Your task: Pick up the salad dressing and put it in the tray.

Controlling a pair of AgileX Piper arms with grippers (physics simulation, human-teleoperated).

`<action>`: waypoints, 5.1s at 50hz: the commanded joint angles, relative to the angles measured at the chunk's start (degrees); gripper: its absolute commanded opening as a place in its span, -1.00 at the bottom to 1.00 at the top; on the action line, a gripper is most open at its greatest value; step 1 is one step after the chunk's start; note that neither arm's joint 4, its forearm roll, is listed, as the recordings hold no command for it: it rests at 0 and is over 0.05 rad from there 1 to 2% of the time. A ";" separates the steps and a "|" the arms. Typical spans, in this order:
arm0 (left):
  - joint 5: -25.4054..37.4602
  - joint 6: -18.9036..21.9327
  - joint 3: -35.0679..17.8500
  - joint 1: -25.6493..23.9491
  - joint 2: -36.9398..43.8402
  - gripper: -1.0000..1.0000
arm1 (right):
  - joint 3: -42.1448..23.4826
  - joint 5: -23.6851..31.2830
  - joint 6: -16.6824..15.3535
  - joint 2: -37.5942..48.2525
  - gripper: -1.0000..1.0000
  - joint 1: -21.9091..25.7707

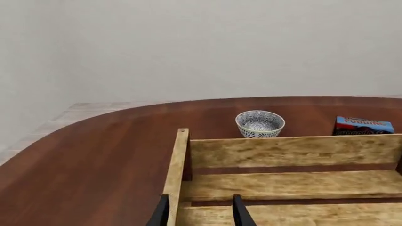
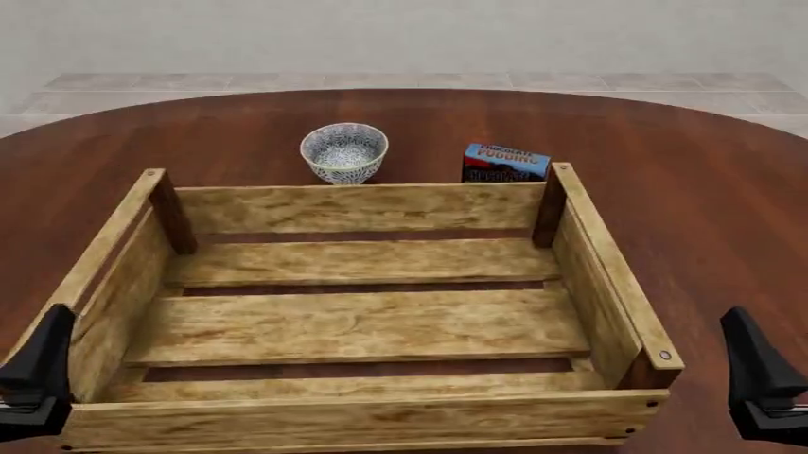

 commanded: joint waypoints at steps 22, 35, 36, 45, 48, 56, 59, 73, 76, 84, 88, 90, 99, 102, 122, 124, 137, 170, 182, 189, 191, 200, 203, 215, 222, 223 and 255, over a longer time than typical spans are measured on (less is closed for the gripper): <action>15.85 1.00 -9.62 10.04 0.02 1.00 | 0.20 0.14 -0.48 0.06 1.00 -0.06; 18.77 0.55 -10.77 15.83 1.58 1.00 | 0.21 0.21 -1.00 0.20 1.00 -0.23; 19.02 0.60 -10.80 15.98 1.49 1.00 | 0.17 0.28 -1.06 0.15 1.00 -0.22; 22.23 0.58 -12.84 19.88 -0.05 1.00 | 0.30 0.27 -0.79 0.25 1.00 -0.44; 22.61 0.84 -13.06 21.15 -0.17 1.00 | 0.18 0.39 -0.82 0.27 1.00 -0.36; 23.38 1.74 -12.59 24.27 -0.21 1.00 | 0.24 0.38 -0.77 0.33 1.00 -0.24; 23.99 2.10 -12.82 25.21 -0.22 1.00 | 0.18 0.54 -0.66 0.28 1.00 -0.21; 26.22 2.60 -13.55 29.09 -0.22 1.00 | 0.08 0.64 -0.82 0.36 1.00 0.17; 26.45 2.59 -13.70 30.09 -0.21 1.00 | 0.04 0.62 -0.88 0.37 1.00 0.21; 26.56 2.32 -12.88 32.12 -0.21 1.00 | -0.27 1.12 -1.04 0.20 1.00 0.13; 26.46 2.24 -12.29 33.45 -0.21 1.00 | -0.10 0.96 -1.00 0.25 1.00 -0.08; 26.53 2.32 -12.38 33.69 -0.21 1.00 | -0.19 1.10 -1.04 0.22 1.00 -0.07; 26.93 2.51 -11.79 35.57 -0.22 1.00 | -0.16 1.05 -1.51 0.14 1.00 0.06; 26.91 2.52 -11.53 35.85 -0.22 1.00 | -0.24 1.13 -1.57 0.14 1.00 0.04; 24.33 2.56 -7.33 39.27 -0.21 1.00 | -0.04 1.03 -1.94 0.39 1.00 0.10; 24.13 2.36 -6.85 39.21 -0.21 1.00 | -0.16 1.21 -1.95 0.34 1.00 0.13; 21.64 3.29 -2.49 39.38 -0.22 1.00 | 0.11 0.79 -1.66 0.60 1.00 -0.21; 21.00 3.04 1.40 41.37 -0.21 1.00 | 0.18 0.41 -1.24 1.13 1.00 -0.45; 20.34 3.16 1.40 41.78 -0.18 1.00 | -0.12 0.91 -1.11 0.94 1.00 -0.60; 19.61 3.15 1.36 41.84 0.34 1.00 | -0.10 0.84 -0.97 1.02 1.00 -0.73; 19.48 2.91 1.36 41.76 0.56 1.00 | -0.06 0.71 -0.95 1.12 1.00 -0.74; 18.00 3.07 1.36 41.33 1.70 1.00 | -0.08 0.53 -0.86 1.36 1.00 -0.87; 17.61 2.78 1.37 41.11 2.20 1.00 | 0.04 0.33 -0.80 1.44 1.00 -0.97; 14.69 2.45 1.40 41.09 5.49 1.00 | 0.16 0.41 -0.83 1.20 1.00 -0.99; 11.86 2.45 1.40 40.93 8.48 1.00 | -0.01 0.30 -0.76 1.48 1.00 -1.08; 11.49 2.48 1.40 40.93 8.86 1.00 | 0.01 0.25 -0.75 1.51 1.00 -1.08; 2.30 4.35 1.41 42.95 21.44 1.00 | 0.09 0.59 -0.55 1.12 1.00 -1.36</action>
